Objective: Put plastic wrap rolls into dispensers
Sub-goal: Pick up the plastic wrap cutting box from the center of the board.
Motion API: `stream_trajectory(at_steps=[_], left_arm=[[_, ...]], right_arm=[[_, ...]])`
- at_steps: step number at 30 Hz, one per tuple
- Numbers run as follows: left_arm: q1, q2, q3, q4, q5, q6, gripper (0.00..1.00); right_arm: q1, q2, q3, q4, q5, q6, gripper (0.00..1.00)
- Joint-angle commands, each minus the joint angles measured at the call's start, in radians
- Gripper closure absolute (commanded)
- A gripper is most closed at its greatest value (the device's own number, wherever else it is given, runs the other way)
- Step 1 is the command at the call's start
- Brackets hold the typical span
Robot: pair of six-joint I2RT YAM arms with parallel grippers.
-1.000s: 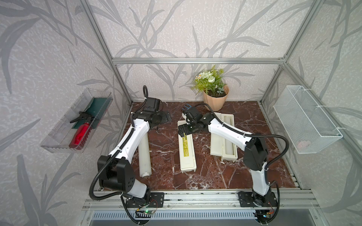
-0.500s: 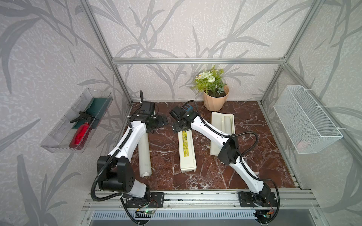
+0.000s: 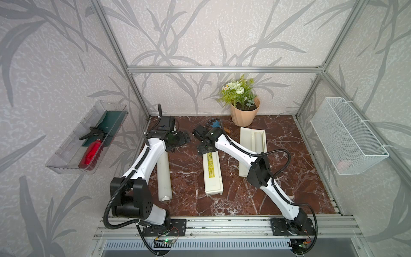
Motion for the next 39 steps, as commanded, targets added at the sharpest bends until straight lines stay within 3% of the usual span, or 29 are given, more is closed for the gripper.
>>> stream_trajectory(at_steps=[1, 18, 23, 27, 31, 36, 39], left_arm=[[0.007, -0.019, -0.014, 0.012, 0.018, 0.019, 0.01], [0.02, -0.003, -0.018, 0.036, 0.067, 0.024, 0.01], [0.019, -0.004, -0.015, 0.046, 0.066, 0.054, 0.01], [0.022, -0.012, -0.008, 0.069, 0.058, 0.125, 0.01], [0.041, -0.023, 0.007, 0.093, 0.101, 0.227, 0.0], [0.074, -0.075, 0.011, 0.095, 0.186, 0.43, 0.02], [0.081, -0.163, -0.065, 0.184, 0.216, 0.565, 0.04]], right_arm=[[-0.012, 0.036, 0.014, -0.025, -0.014, 0.026, 0.0], [-0.04, 0.128, 0.063, -0.007, -0.095, 0.033, 0.01], [-0.042, 0.106, 0.094, -0.003, -0.13, -0.023, 0.17], [-0.044, 0.006, 0.067, 0.046, -0.139, -0.127, 0.26], [-0.056, -0.121, 0.005, 0.158, -0.197, -0.272, 0.28], [-0.104, -0.231, -0.075, 0.281, -0.389, -0.458, 0.28], [-0.152, -0.248, -0.066, 0.279, -0.531, -0.533, 0.29]])
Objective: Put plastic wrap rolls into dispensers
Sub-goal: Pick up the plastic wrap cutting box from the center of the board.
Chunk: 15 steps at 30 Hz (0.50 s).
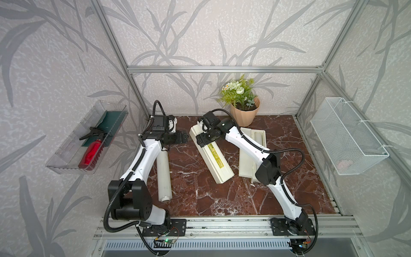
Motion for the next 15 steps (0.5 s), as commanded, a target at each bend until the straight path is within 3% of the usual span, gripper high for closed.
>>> stream_trajectory(at_steps=[1, 7, 11, 15], left_arm=[[0.012, -0.139, -0.062, 0.1, 0.083, 0.251, 0.04], [0.029, -0.219, -0.074, 0.078, 0.245, 0.491, 0.03], [0.031, -0.197, 0.004, -0.002, 0.331, 0.643, 0.03], [0.031, -0.125, 0.126, -0.152, 0.337, 0.778, 0.04]], right_arm=[[-0.066, -0.065, 0.013, 0.062, -0.232, -0.162, 0.29], [-0.112, -0.037, 0.109, 0.025, -0.487, -0.352, 0.28], [-0.115, -0.013, 0.165, -0.033, -0.564, -0.505, 0.27], [-0.127, -0.016, 0.16, -0.064, -0.634, -0.621, 0.27]])
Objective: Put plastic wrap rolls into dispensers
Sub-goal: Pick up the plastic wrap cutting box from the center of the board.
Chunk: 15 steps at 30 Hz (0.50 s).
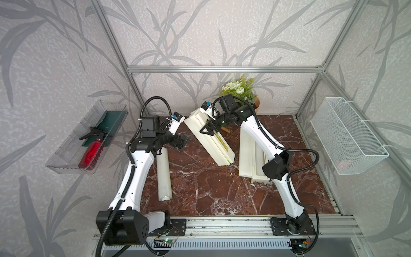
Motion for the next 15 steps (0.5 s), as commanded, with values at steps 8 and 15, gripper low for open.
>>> stream_trajectory(at_steps=[8, 15], left_arm=[[0.008, 0.091, 0.192, -0.304, 0.184, 0.341, 0.0], [0.007, 0.049, 0.127, -0.292, 0.262, 0.34, 0.0]], right_arm=[[-0.001, 0.0, 0.024, -0.182, -0.166, -0.409, 0.27], [-0.005, -0.058, -0.054, -0.236, -0.245, -0.595, 0.27]])
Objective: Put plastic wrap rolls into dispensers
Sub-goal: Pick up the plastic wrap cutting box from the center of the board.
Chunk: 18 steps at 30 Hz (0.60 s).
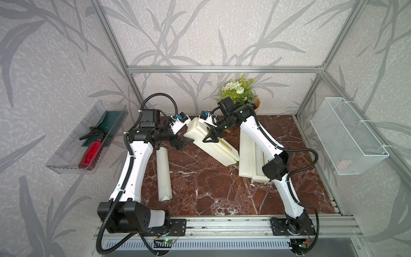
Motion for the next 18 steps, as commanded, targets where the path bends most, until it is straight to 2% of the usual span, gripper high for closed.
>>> stream_trajectory(at_steps=[1, 10, 18], left_arm=[[0.006, -0.038, -0.042, -0.025, 0.088, 0.042, 0.0], [0.004, -0.129, -0.218, 0.147, 0.066, -0.026, 0.0], [0.008, -0.163, -0.248, 0.181, 0.003, -0.014, 0.0]], right_arm=[[-0.005, -0.067, -0.047, -0.081, -0.134, -0.264, 0.27], [0.023, -0.132, -0.165, -0.104, -0.122, -0.397, 0.27], [0.052, -0.163, -0.175, -0.09, -0.103, -0.415, 0.27]])
